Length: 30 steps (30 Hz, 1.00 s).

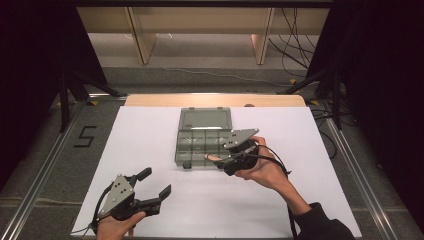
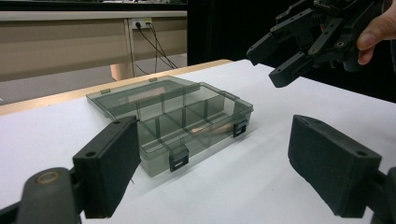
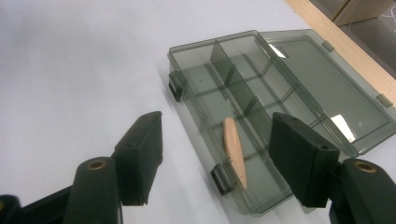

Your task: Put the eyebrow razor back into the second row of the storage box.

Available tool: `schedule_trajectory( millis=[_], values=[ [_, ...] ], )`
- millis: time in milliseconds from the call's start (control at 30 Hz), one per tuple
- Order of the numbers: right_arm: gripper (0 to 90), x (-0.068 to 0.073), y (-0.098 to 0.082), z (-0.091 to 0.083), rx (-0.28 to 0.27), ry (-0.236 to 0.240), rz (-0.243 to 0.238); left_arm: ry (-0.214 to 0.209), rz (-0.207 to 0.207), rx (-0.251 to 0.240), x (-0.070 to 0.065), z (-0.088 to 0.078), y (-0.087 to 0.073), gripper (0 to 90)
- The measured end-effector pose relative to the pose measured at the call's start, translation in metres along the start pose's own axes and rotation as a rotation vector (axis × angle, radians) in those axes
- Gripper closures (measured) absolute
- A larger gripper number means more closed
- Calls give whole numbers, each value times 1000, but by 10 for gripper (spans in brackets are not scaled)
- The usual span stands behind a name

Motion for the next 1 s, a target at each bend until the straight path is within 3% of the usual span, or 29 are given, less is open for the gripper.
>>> schedule_trajectory(
  millis=[67,400,567,733,1000],
  values=[
    [351,-1,-2,-1,-4,-18,7,-13,3,-13,0,1,1,167],
    [328,1,-6,-12,-58,-23,64,2,1,0,1,0,0,167],
    [314,3,-11,-15,-61,-22,88,2,0,0,1,0,0,167],
    [307,3,-13,-18,-87,-47,86,2,2,0,1,0,0,167],
    [291,6,-18,-21,-96,-44,108,1,1,1,0,0,0,167]
  ],
)
Point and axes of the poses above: each handheld gripper's, and its own axes: z roughly forward along the jaws, y roughly out of its top, x roughly to its left, the point moved 6 cm from there along z, roughly forward along the jaws, and after that the axes turned 9 degrees about -z, right-handed, at the moved point
